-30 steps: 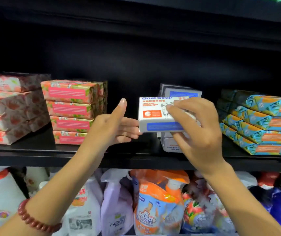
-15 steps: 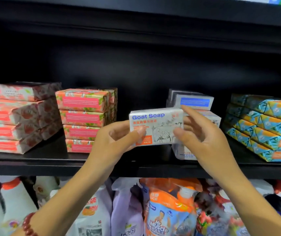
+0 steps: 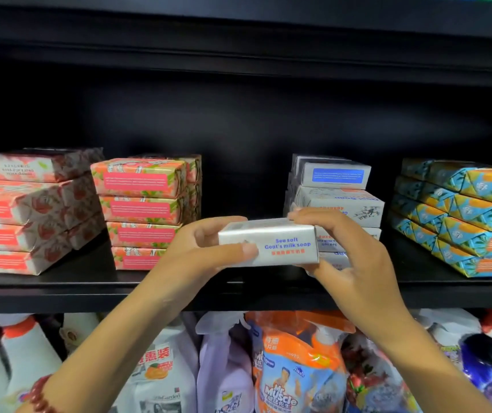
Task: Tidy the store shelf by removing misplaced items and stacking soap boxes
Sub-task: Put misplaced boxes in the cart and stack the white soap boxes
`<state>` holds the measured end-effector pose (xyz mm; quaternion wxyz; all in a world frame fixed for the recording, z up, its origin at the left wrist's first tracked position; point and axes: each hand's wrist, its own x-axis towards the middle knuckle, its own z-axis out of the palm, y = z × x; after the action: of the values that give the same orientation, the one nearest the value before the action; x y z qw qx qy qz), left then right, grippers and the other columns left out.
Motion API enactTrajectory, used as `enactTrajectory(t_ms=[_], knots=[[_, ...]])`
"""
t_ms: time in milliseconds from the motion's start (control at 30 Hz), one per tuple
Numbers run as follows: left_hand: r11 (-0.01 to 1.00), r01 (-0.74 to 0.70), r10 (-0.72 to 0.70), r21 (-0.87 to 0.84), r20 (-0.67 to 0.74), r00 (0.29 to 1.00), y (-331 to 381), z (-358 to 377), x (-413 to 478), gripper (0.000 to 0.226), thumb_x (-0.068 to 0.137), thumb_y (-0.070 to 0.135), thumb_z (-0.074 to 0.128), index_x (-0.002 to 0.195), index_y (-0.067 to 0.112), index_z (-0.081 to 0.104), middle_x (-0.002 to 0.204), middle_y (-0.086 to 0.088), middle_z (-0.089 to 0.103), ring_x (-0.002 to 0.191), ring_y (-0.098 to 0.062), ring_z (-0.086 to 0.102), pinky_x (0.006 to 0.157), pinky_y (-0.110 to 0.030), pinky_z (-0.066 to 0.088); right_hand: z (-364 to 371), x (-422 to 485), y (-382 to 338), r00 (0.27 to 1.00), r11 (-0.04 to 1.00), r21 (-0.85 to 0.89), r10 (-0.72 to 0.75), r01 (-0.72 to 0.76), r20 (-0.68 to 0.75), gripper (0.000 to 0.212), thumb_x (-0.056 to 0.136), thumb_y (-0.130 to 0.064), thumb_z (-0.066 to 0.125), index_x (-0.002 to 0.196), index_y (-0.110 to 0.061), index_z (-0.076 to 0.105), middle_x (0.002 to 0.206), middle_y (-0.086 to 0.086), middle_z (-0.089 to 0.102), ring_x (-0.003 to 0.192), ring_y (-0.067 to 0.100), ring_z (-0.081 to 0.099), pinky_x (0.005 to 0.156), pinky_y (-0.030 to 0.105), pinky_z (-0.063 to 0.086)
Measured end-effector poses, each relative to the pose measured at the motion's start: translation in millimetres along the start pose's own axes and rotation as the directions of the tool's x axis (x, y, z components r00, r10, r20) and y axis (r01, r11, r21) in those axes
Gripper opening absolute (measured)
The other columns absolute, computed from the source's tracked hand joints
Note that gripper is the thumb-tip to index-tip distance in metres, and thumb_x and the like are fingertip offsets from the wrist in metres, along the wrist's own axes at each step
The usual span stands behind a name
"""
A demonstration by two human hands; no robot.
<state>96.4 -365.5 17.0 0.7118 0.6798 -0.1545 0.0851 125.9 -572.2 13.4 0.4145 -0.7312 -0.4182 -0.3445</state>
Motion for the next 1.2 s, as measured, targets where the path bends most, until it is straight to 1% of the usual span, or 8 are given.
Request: enactTrajectory(t_ms=[200, 300, 400, 533, 700, 867, 1067, 1200], knots=[[0.98, -0.135, 0.139, 0.149, -0.015, 0.99, 0, -4, -8, 0.073, 0.038, 0.023, 0.084, 0.108, 0.018, 0.064, 0.105, 0.002, 0.071, 0.101, -0.013, 0.066, 0.075, -0.021, 0.054, -2, -10, 2, 0.981, 0.981, 0.031, 0.192, -0.193, 0.032, 0.062, 0.072, -0.021, 0.078, 0.126, -0.029, 0.05, 0.126, -0.019, 0.054, 0.118, -0.009, 0.047, 0.094, 0.006, 0.038], [0.95, -0.244, 0.25, 0.196, -0.006, 0.968, -2, 0, -10, 0.073, 0.042, 0.02, 0.084, 0.111, 0.019, 0.061, 0.108, 0.005, 0.069, 0.105, -0.011, 0.064, 0.079, -0.02, 0.052, -4, -12, 2, 0.934, 0.94, 0.083, 0.313, -0.33, 0.171, 0.084, 0.065, -0.02, 0.082, 0.133, -0.038, 0.037, 0.118, -0.031, 0.053, 0.11, -0.02, 0.047, 0.086, 0.001, 0.038], [0.881, -0.355, 0.372, 0.313, 0.007, 0.928, -6, 2, -10, 0.069, 0.049, 0.021, 0.083, 0.113, 0.021, 0.057, 0.111, 0.006, 0.065, 0.111, -0.013, 0.06, 0.087, -0.023, 0.051, -5, -11, 4, 0.866, 0.859, 0.238, 0.36, -0.453, 0.347, 0.097, 0.06, -0.03, 0.087, 0.141, -0.031, 0.036, 0.122, -0.021, 0.06, 0.114, -0.004, 0.054, 0.094, 0.017, 0.045], [0.751, -0.458, 0.499, 0.475, 0.045, 0.865, -11, 3, -11, 0.058, 0.062, 0.028, 0.079, 0.115, 0.026, 0.055, 0.117, 0.013, 0.058, 0.116, -0.015, 0.056, 0.093, -0.031, 0.05, -2, -8, -1, 0.856, 0.788, 0.348, 0.42, -0.509, 0.302, 0.085, 0.067, -0.037, 0.08, 0.139, -0.028, 0.038, 0.117, -0.013, 0.064, 0.109, 0.002, 0.06, 0.088, 0.02, 0.05], [0.581, -0.493, 0.56, 0.647, 0.121, 0.819, -14, -1, -13, 0.062, 0.069, 0.035, 0.075, 0.125, 0.027, 0.048, 0.13, 0.013, 0.051, 0.127, -0.011, 0.047, 0.099, -0.035, 0.045, 2, -5, -8, 0.888, 0.81, 0.366, 0.397, -0.458, 0.233, 0.048, 0.066, -0.02, 0.077, 0.109, -0.024, 0.056, 0.104, -0.012, 0.068, 0.097, 0.005, 0.065, 0.077, 0.021, 0.054], [0.908, -0.173, 0.213, 0.383, -0.065, 0.975, -8, -1, -18, 0.077, 0.054, 0.052, 0.074, 0.124, 0.032, 0.052, 0.113, 0.016, 0.066, 0.105, -0.002, 0.062, 0.084, -0.02, 0.052, 10, -12, -16, 0.935, 0.886, 0.301, 0.32, -0.353, 0.156, 0.046, 0.072, -0.001, 0.076, 0.099, -0.031, 0.054, 0.102, -0.017, 0.064, 0.099, 0.001, 0.062, 0.076, 0.014, 0.05], [0.939, -0.082, 0.108, 0.333, -0.061, 0.992, -12, -3, -10, 0.061, 0.047, 0.022, 0.086, 0.104, 0.02, 0.066, 0.097, 0.006, 0.072, 0.089, -0.007, 0.068, 0.071, -0.017, 0.053, 21, -16, -1, 0.979, 0.971, 0.128, 0.195, -0.201, 0.058, 0.038, 0.077, 0.002, 0.07, 0.093, -0.027, 0.051, 0.101, -0.012, 0.06, 0.102, 0.009, 0.058, 0.077, 0.03, 0.05], [0.929, -0.093, 0.125, 0.359, -0.067, 0.99, -17, -3, -9, 0.07, 0.042, 0.018, 0.089, 0.106, 0.027, 0.063, 0.1, 0.01, 0.071, 0.095, -0.006, 0.067, 0.074, -0.017, 0.053, 26, -23, 10, 0.993, 0.992, 0.036, 0.118, -0.118, 0.023, 0.048, 0.075, 0.007, 0.07, 0.099, -0.028, 0.048, 0.109, -0.013, 0.057, 0.113, 0.001, 0.052, 0.082, 0.016, 0.048]])
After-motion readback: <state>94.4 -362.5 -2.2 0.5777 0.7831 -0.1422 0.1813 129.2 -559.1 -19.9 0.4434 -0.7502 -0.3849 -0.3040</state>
